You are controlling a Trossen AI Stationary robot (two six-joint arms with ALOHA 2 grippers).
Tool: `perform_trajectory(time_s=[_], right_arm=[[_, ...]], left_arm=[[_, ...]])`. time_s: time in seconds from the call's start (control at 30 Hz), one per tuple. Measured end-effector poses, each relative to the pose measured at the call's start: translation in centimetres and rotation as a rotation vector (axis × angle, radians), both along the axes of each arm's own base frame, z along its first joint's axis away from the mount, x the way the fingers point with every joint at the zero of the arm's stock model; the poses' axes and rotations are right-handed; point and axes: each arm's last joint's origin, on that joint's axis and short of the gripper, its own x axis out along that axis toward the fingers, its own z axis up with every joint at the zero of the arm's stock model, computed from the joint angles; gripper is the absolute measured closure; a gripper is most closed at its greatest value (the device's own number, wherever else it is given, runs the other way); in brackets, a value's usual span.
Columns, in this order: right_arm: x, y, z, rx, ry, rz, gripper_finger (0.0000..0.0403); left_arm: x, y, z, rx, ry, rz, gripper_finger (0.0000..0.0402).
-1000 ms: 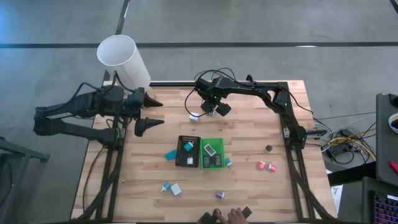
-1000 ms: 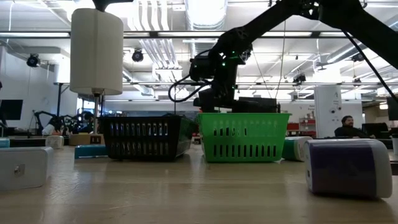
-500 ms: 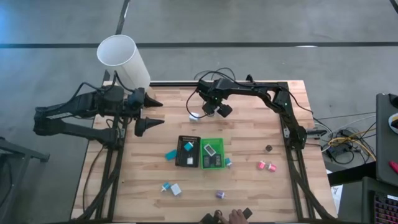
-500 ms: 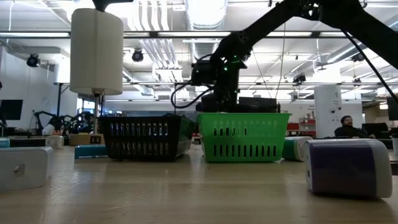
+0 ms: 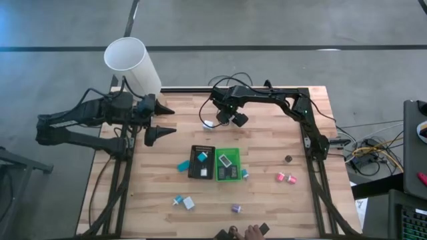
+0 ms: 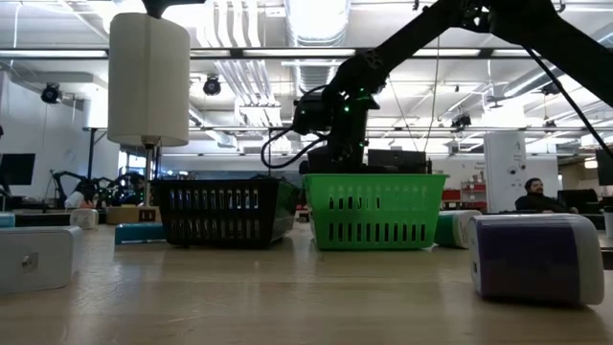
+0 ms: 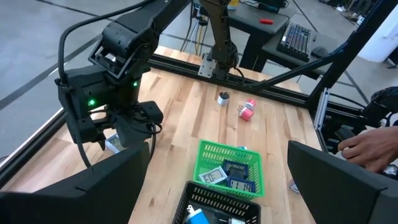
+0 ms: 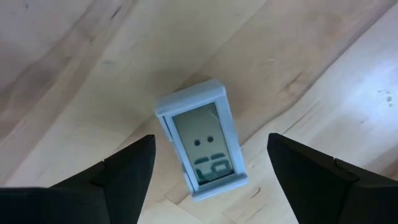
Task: Pick & Place Office items
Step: Put the white timer into the green bin
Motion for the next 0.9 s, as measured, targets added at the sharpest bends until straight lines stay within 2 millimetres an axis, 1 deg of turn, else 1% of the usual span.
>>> perform_trajectory(time_s=[0.3, 0.6, 0.9], right_arm=[[-0.17, 0.07, -0.03, 0.016, 0.012, -0.049, 0.0101], [-0.17, 0.04, 0.06, 0.018, 0.012, -0.058, 0.0105], [-0.61, -0.8, 0.22, 0.017, 0.01, -0.094, 0.0106]], left_arm=[[0.0, -0.01, 0.0, -0.001, 0.0, -0.003, 0.0019], [0.0, -0.02, 0.0, -0.003, 0.0, -0.006, 0.0019], [0.0, -0.05, 0.0, -0.006, -0.001, -0.014, 0.0019]])
